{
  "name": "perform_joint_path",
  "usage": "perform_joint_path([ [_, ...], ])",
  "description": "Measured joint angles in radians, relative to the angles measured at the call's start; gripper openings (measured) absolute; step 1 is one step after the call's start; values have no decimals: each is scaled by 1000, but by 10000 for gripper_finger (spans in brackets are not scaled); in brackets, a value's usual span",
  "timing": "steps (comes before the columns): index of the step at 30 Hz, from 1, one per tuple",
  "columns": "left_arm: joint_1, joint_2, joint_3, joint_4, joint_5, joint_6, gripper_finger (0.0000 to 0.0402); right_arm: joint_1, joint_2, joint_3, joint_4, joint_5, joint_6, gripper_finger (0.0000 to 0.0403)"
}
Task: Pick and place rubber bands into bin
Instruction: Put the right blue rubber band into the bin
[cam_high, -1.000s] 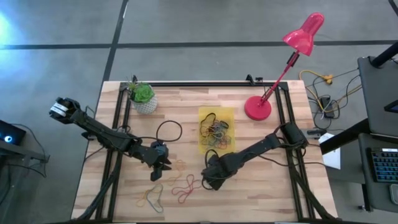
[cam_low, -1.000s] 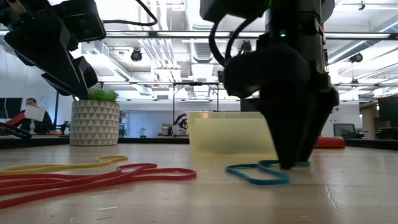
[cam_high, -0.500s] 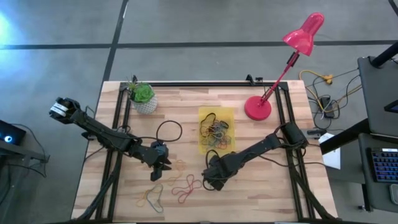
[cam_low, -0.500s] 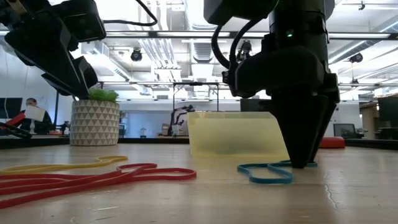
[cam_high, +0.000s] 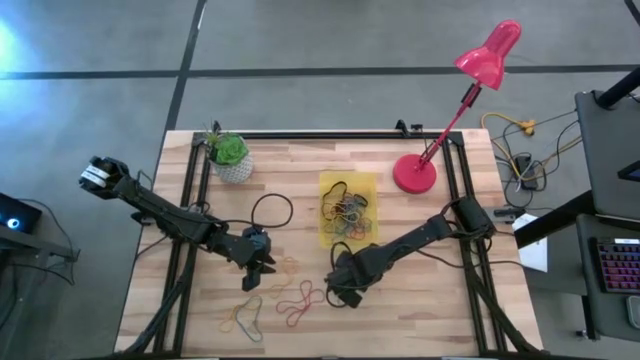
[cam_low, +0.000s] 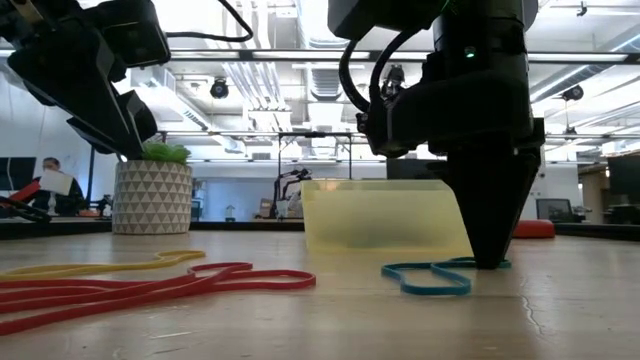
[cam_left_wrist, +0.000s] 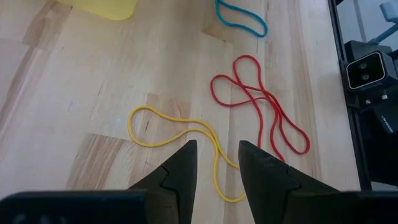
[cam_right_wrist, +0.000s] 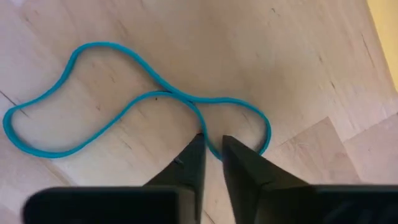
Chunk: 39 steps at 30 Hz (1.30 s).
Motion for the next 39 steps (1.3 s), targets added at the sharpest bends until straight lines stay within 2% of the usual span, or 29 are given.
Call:
perform_joint_path([
  [4,0,0,0,0,0,0,102,0,0,0,4,-5,-36,11],
  [14,0,0,0,90,-1,-42,102,0,-31,29,-3,29,-181,8],
  [18,0,0,0,166,-1,-55,102,-2,-96,33,0,44,-230,8],
  [25,1,0,1,243,-11,-56,102,16,-225,34,0,159,-271,8],
  [39,3,0,1,258,-47,-80,102,16,-430,35,22,380,-340,8],
])
